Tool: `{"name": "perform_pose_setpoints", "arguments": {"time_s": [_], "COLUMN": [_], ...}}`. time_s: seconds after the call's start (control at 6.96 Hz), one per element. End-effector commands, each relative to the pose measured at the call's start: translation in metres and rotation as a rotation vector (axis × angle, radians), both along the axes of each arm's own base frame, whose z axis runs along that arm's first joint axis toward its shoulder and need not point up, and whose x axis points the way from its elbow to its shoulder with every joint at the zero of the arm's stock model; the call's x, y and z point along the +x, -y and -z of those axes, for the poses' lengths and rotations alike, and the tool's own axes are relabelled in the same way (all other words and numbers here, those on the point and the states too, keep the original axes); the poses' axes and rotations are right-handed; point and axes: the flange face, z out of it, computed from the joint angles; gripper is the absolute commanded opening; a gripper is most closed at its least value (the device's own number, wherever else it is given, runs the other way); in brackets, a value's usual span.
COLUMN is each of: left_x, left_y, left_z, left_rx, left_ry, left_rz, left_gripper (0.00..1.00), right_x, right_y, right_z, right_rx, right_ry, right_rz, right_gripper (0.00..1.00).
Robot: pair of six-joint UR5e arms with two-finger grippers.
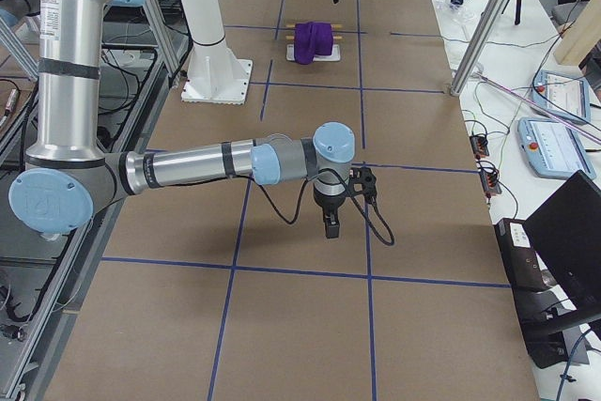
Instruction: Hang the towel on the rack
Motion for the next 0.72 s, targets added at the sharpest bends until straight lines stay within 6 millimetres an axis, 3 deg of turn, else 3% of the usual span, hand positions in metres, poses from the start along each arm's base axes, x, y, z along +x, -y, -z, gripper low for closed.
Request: {"name": "perform_pose_setpoints", "arguments": {"time_s": [0.0,0.29,0.58], "left_x": [-0.051,-0.114,-0.180], "left_y": [0.045,0.081,0.118], "left_z": [-0.013,-0.035,-0.072], "left_rx": [0.066,0.133,0.191], "left_ry": [-0.010,-0.014,0.016], "left_rz": [-0.238,-0.411,-0.526], "left_gripper": [1.00,1.00,1.00], "right_x": [0.009,0.030,0.061], "right_y": [-0.001,-0.001,-0.003], "right_z": [-0.022,-0.025,-0.040], "right_rx": [-0.047,-0.057,0.002], "right_ry": [-0.001,0.031,0.047], "right_rz": [-0.021,-0.064,-0.036], "right_gripper": [1.00,1.00,1.00]}}
